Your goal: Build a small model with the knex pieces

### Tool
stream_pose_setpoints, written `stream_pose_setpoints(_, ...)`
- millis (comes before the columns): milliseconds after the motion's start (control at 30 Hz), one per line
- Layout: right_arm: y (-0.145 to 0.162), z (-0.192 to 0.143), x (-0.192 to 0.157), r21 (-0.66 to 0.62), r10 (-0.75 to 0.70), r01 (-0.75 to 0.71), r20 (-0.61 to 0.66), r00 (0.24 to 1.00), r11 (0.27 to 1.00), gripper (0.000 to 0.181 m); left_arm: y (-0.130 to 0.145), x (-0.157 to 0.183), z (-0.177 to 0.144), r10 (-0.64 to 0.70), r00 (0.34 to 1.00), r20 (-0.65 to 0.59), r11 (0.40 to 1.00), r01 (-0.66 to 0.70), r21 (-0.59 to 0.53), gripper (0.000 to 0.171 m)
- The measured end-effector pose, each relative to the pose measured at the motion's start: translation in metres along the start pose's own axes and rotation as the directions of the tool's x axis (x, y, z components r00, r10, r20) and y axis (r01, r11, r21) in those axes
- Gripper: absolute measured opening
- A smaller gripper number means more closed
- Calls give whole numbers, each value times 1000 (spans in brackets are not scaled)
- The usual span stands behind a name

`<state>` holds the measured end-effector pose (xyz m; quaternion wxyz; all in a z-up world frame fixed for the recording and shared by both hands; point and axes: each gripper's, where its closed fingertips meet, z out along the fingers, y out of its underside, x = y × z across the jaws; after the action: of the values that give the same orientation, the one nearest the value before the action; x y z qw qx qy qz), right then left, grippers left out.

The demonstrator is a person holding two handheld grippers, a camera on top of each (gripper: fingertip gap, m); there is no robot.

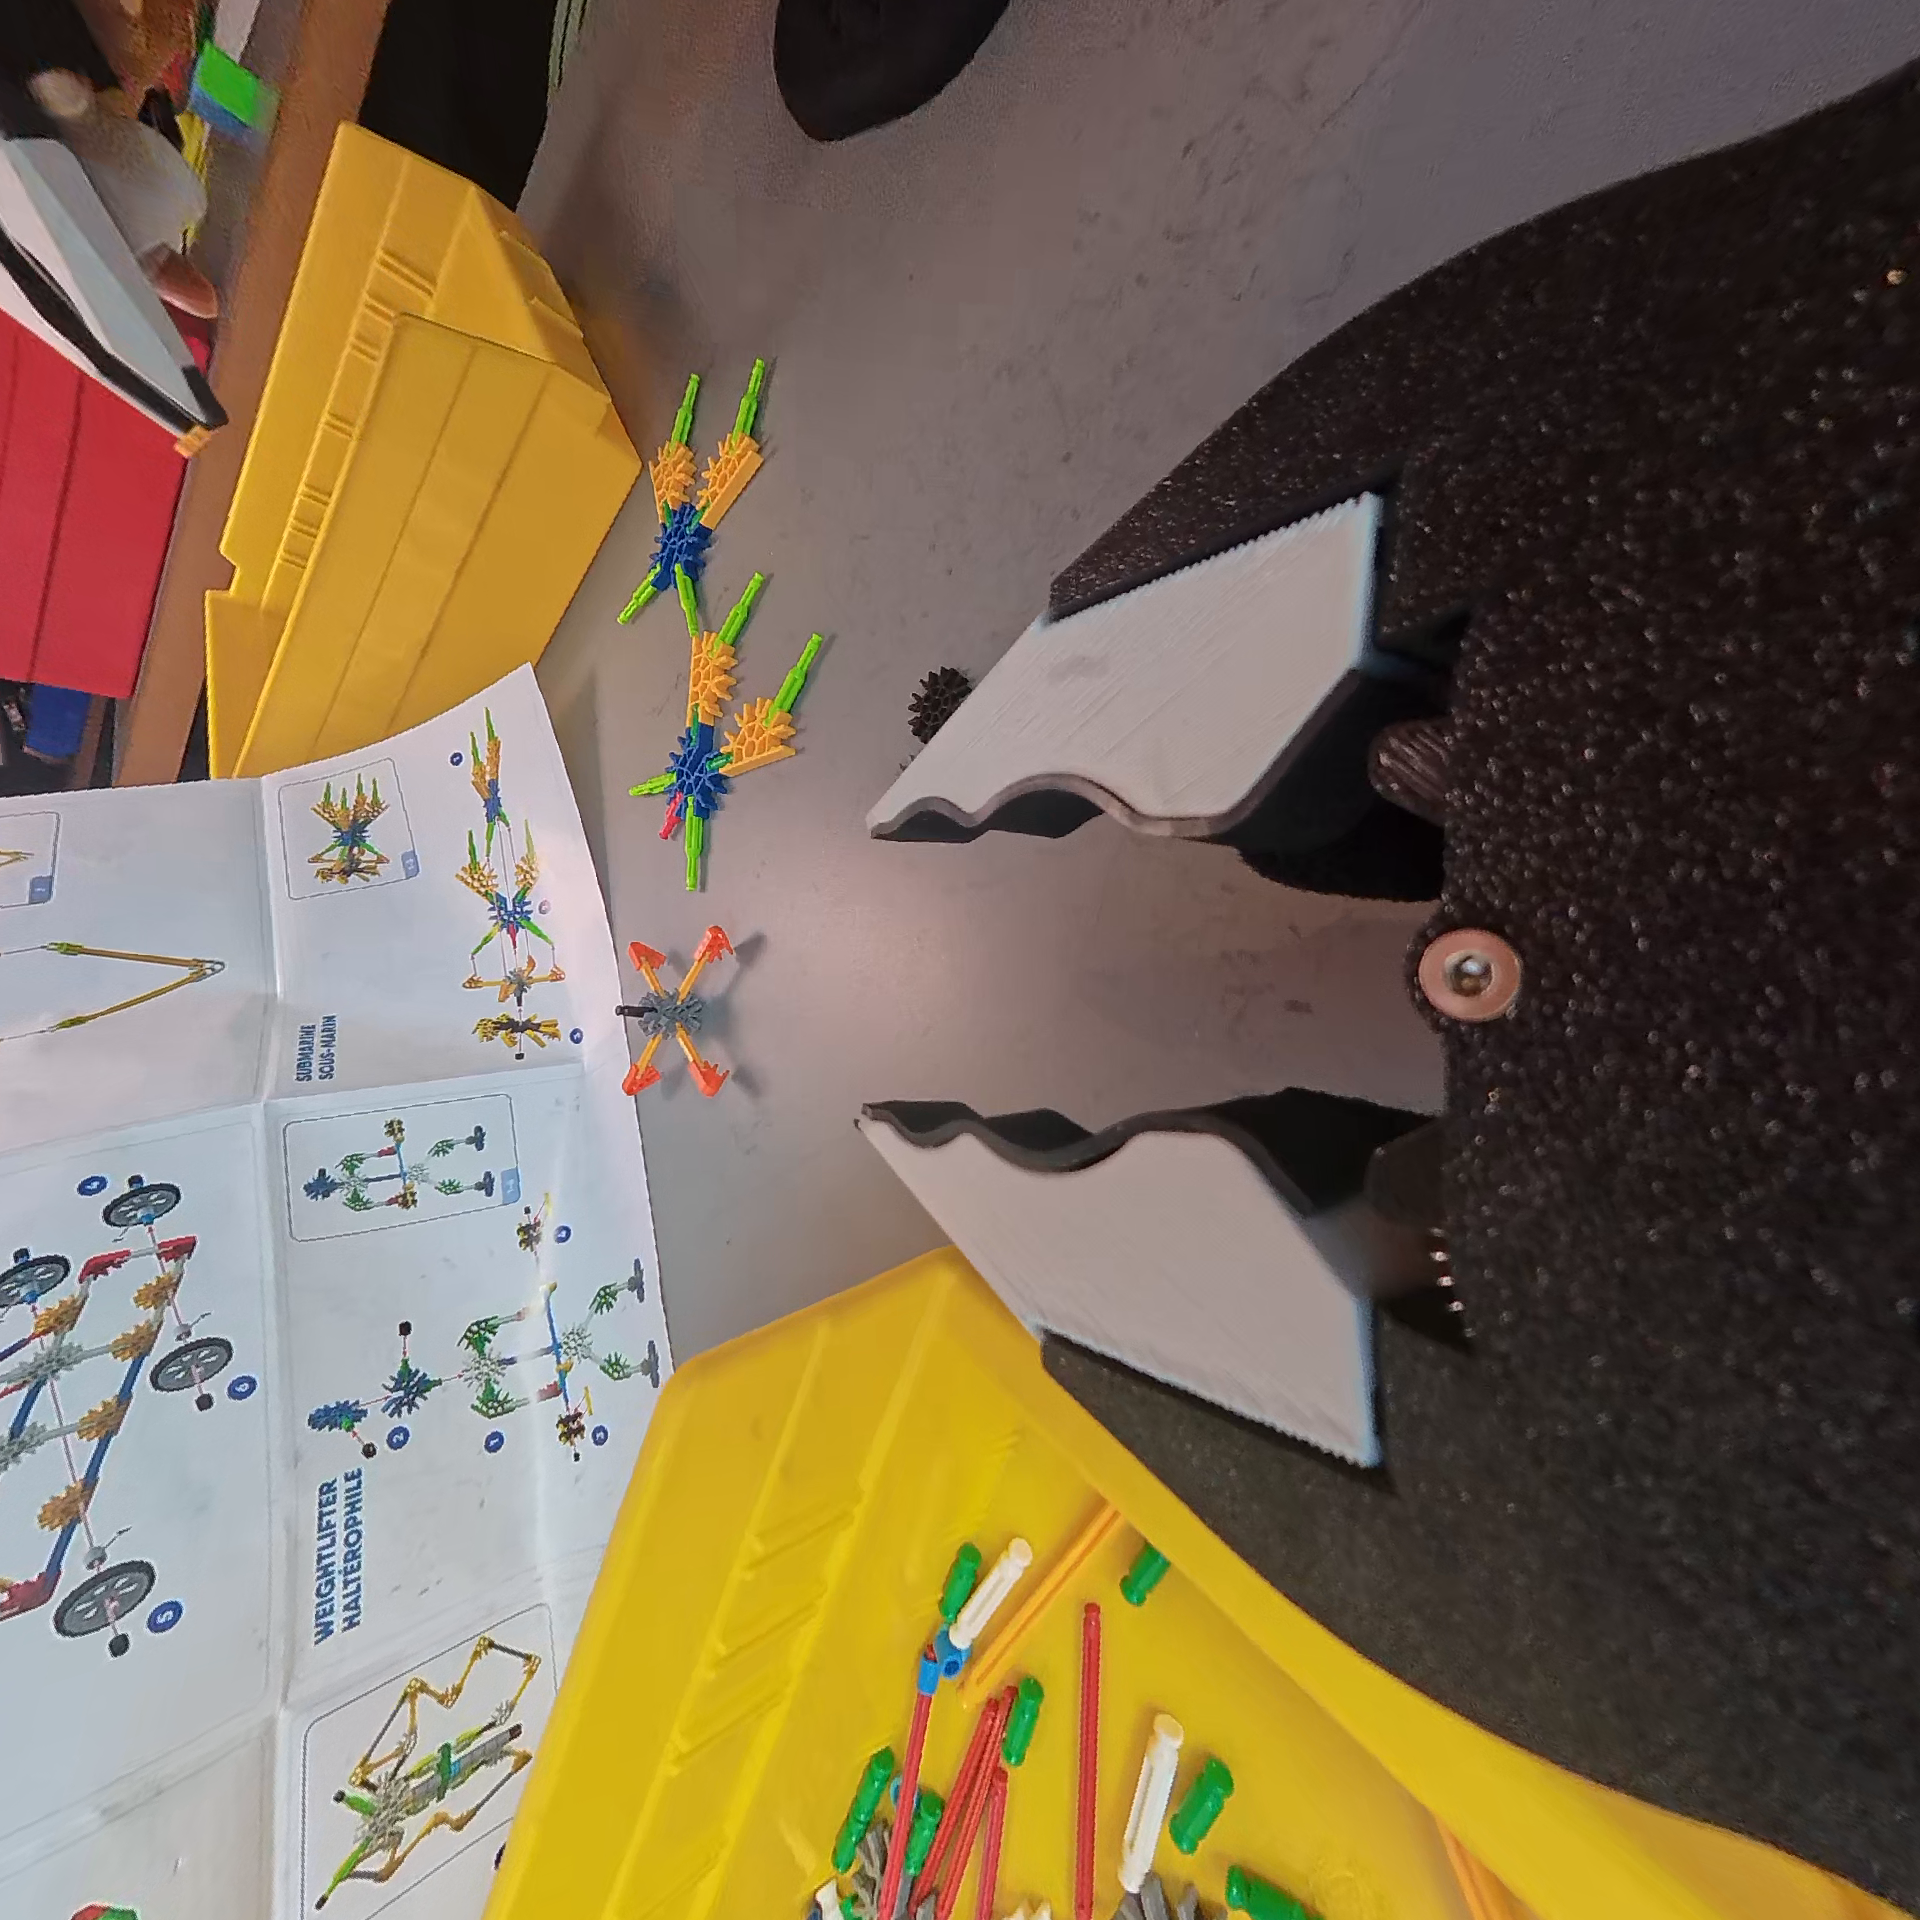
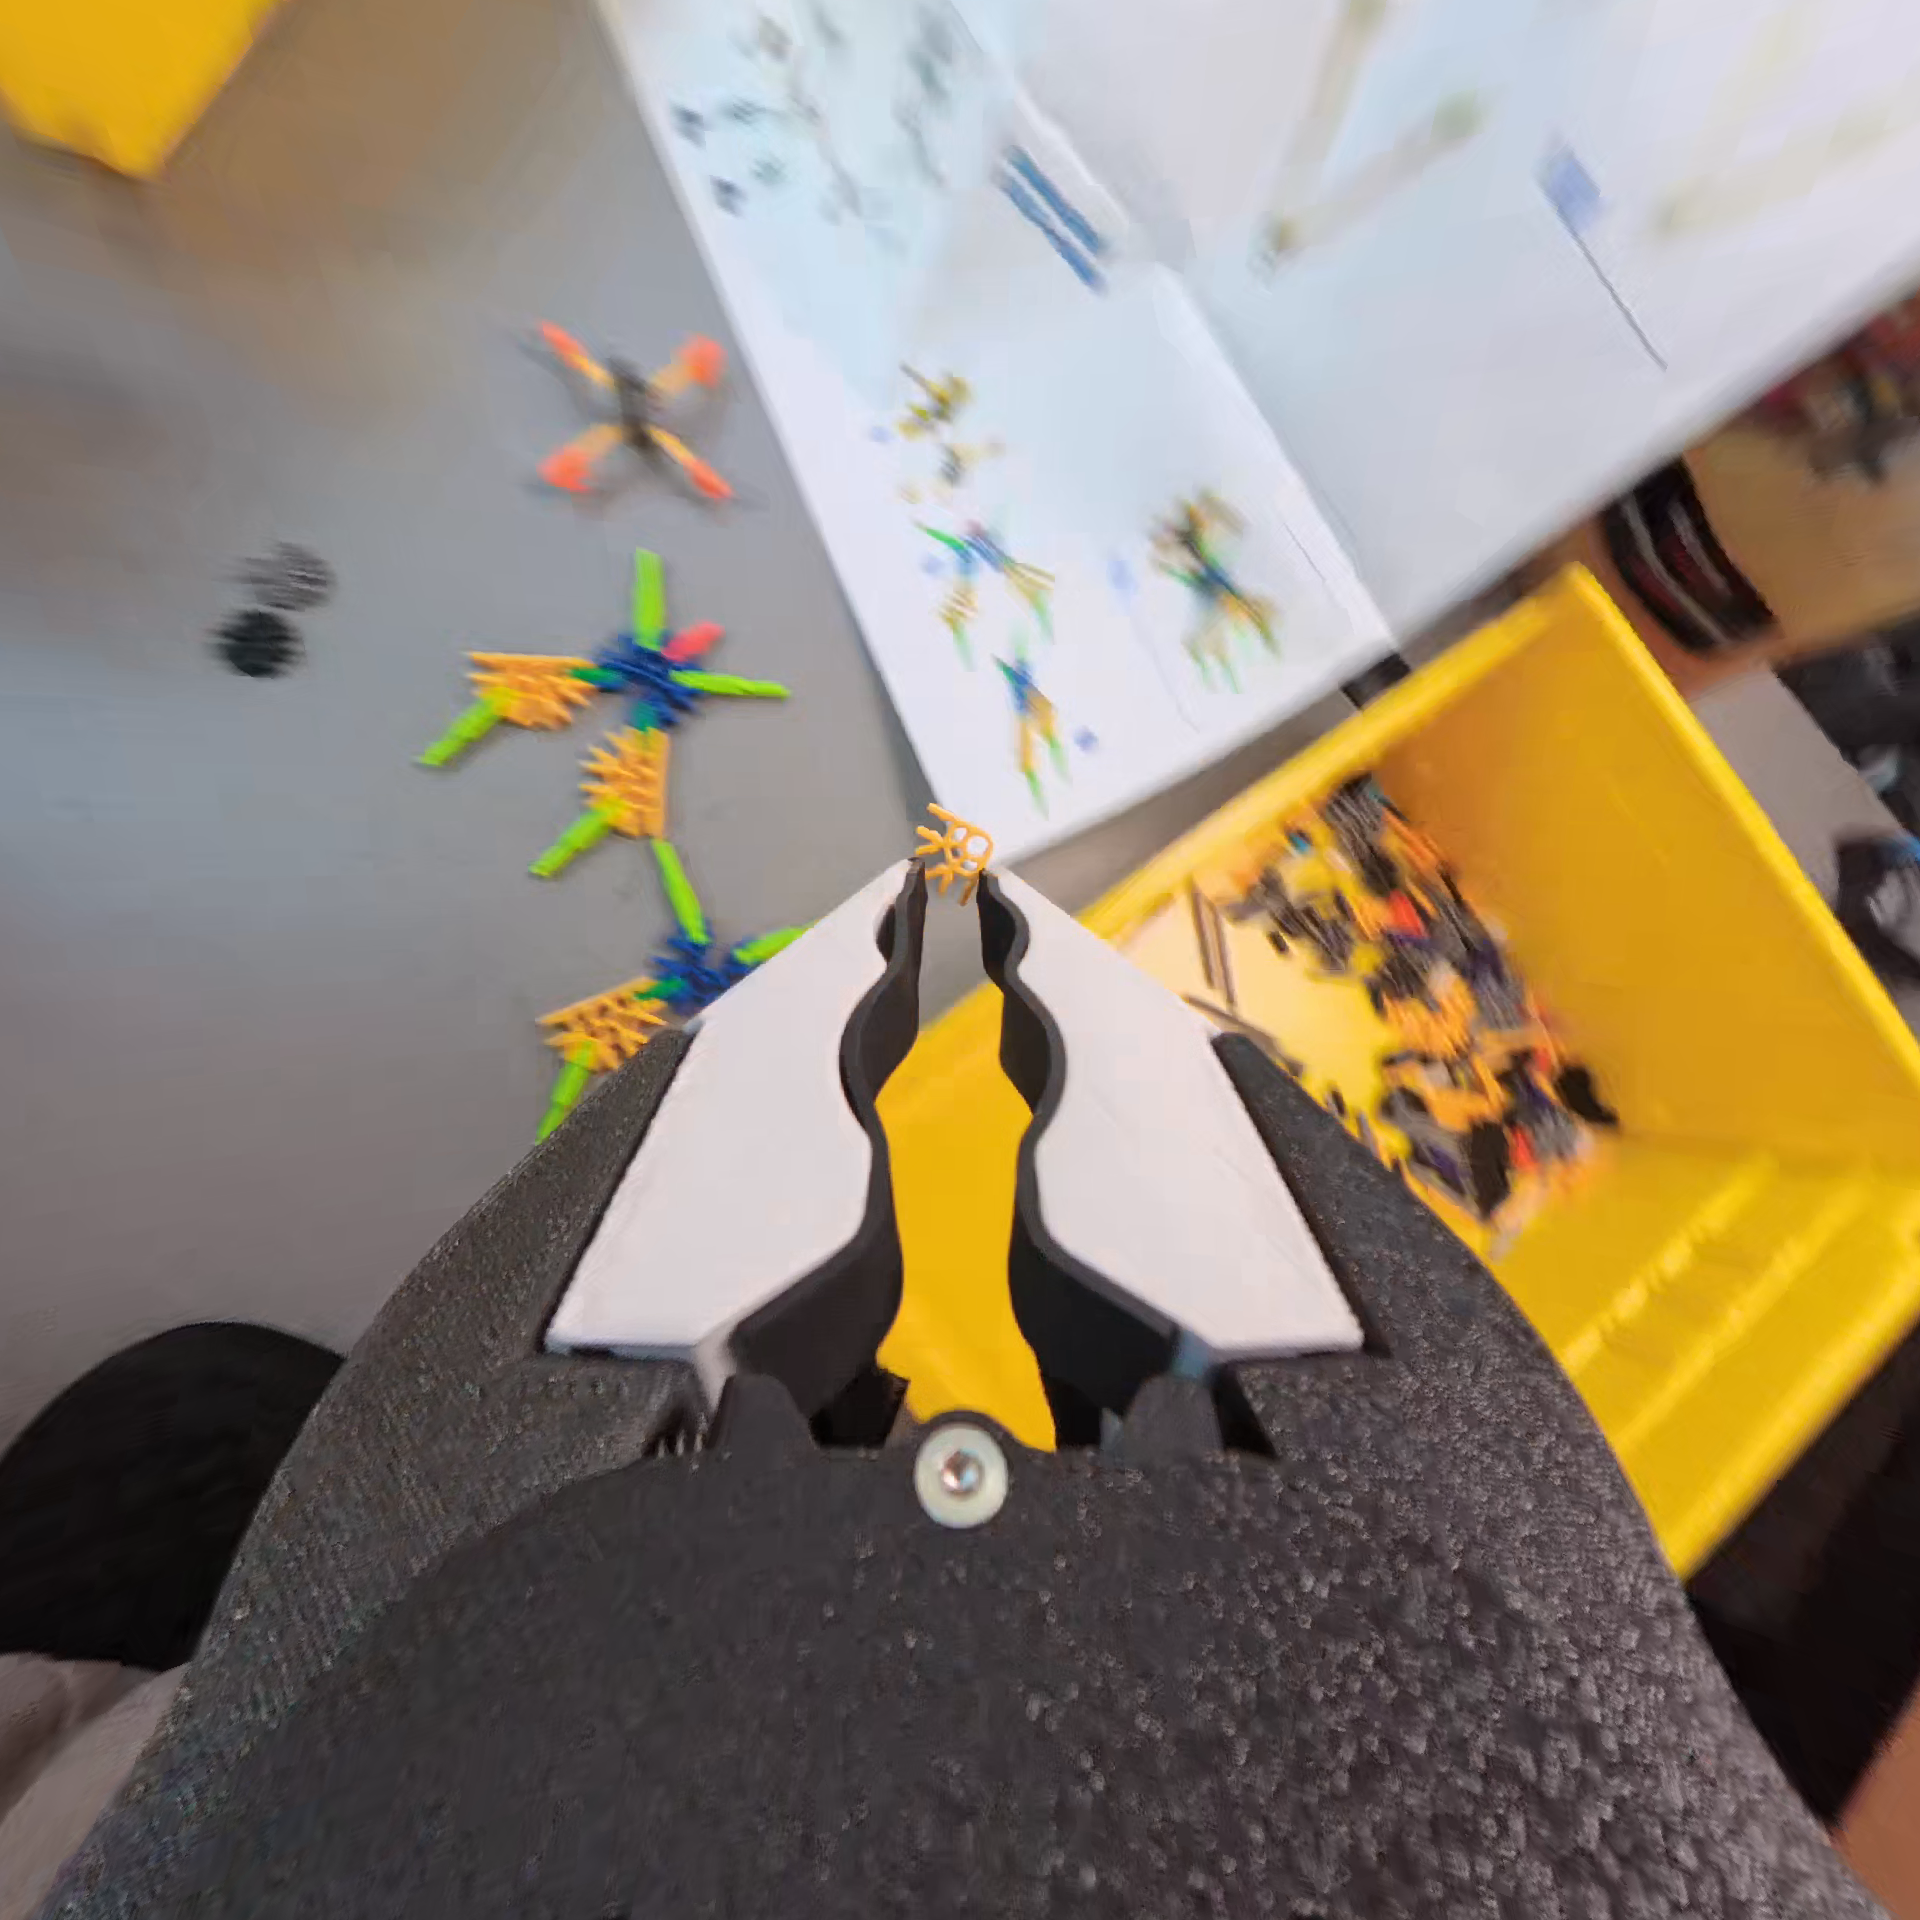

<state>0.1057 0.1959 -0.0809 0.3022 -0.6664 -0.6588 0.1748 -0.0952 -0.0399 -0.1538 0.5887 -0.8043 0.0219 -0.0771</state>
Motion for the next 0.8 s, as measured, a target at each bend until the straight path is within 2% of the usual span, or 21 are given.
stream_pose_setpoints(100, -46, 36, -100, 54, -232, 226, 233, 944, 973, 7, 0, 0, 0, 13, 1000, 7, 1000, -13, -6, 50)
stream_pose_setpoints(200, -51, 92, -183, 33, -340, 359, 414, 845, 933, 8, 0, -2, -3, 38, 999, 27, 999, -38, -11, 50)
stream_pose_setpoints(300, -39, 132, -235, 12, -396, 448, 487, 778, 894, 8, -2, -6, -7, 79, 995, 60, 997, -78, -17, 50)
stream_pose_setpoints(367, -32, 143, -262, 21, -438, 501, 520, 734, 865, 8, -4, -8, -9, 90, 993, 69, 996, -90, -10, 50)
stream_pose_setpoints(433, -26, 151, -276, 15, -485, 557, 512, 709, 831, 8, -6, -8, -10, 88, 994, 66, 996, -88, -5, 50)
stream_pose_setpoints(533, -29, 152, -272, 8, -515, 580, 471, 716, 814, 10, -5, -6, -9, 89, 994, 58, 996, -89, -7, 50)
stream_pose_setpoints(567, -30, 150, -269, 15, -523, 584, 464, 715, 812, 16, -5, -5, -9, 92, 994, 56, 996, -92, -9, 50)
stream_pose_setpoints(633, -48, 136, -252, 67, -496, 522, 434, 752, 850, 22, -6, -4, -10, 99, 993, 56, 995, -99, -6, 50)
stream_pose_setpoints(700, -81, 109, -208, 155, -410, 380, 355, 840, 912, 22, -7, -3, -10, 99, 993, 56, 995, -99, 0, 50)
stream_pose_setpoints(767, -103, 76, -134, 225, -280, 233, 204, 938, 946, 22, -5, -4, -9, 91, 994, 53, 996, -91, -4, 50)
stream_pose_setpoints(800, -104, 59, -89, 244, -201, 172, 98, 975, 954, 21, -4, -3, -8, 85, 995, 49, 996, -84, -8, 50)
